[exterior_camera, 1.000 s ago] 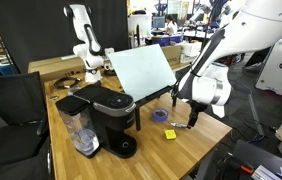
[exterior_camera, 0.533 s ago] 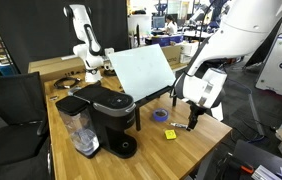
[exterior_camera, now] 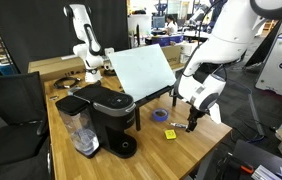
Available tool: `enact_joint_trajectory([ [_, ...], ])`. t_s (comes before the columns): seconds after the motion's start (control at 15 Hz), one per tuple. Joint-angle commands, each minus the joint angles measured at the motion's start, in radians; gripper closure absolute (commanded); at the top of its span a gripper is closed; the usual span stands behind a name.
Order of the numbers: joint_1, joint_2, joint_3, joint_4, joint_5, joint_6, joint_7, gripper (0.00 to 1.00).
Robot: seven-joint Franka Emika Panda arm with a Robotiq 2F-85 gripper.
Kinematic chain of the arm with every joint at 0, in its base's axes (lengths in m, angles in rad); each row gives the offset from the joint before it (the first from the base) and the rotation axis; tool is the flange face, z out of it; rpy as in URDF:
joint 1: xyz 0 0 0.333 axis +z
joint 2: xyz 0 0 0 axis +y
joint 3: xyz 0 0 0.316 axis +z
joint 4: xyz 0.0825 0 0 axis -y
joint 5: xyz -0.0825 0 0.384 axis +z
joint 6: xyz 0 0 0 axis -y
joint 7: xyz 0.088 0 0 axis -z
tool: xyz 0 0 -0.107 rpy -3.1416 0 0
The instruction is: Pick up the pen from the table and write with it on the whiteboard.
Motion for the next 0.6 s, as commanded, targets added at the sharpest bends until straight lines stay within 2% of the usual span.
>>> enact_joint_trajectory([
  [0.0, -0.031, 0.031, 0.024, 0.050, 0.133, 0.014, -0.165, 0.00],
  [0.53, -0.004, 0.051, -0.003, 0.070, 0.377, -0.012, -0.412, 0.00],
])
